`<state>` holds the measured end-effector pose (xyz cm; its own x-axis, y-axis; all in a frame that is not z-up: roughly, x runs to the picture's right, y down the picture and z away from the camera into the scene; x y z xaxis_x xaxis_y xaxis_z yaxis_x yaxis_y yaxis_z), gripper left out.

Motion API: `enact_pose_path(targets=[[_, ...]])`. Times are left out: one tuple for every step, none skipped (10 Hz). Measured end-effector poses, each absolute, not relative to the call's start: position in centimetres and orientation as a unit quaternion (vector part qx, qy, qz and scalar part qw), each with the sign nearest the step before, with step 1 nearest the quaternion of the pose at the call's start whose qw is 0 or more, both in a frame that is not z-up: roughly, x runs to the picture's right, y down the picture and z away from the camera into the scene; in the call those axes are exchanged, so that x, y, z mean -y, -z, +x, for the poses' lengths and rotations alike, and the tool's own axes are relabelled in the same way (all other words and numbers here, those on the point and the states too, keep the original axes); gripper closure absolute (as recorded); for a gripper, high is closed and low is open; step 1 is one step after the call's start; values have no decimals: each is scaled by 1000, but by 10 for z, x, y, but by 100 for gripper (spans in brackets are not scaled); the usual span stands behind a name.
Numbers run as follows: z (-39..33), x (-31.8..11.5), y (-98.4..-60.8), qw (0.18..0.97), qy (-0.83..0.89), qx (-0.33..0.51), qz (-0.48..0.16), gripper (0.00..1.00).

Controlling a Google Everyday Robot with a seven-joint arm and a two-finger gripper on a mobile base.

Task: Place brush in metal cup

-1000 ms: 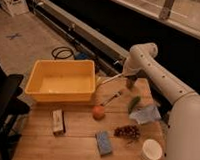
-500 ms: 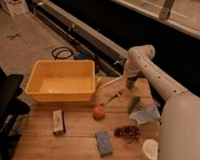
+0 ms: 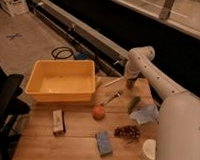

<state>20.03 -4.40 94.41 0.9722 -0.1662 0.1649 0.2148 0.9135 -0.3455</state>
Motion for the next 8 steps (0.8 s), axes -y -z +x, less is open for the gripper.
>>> enact_pose_path(targets=[[198,43,-944,976,99,66,-184,84],[195,42,-943,975,101,68,-186,72],[194,41,-942,975,101,68,-188,62],[195,41,-941,975,100,68,-189,52],[195,41,-940,975,99,67,-189,44],[196,42,-939,975,97,66,-188,32],[197,43,-937,975,96,64,-188,24],[198,44,-936,976,95,64,-187,20]])
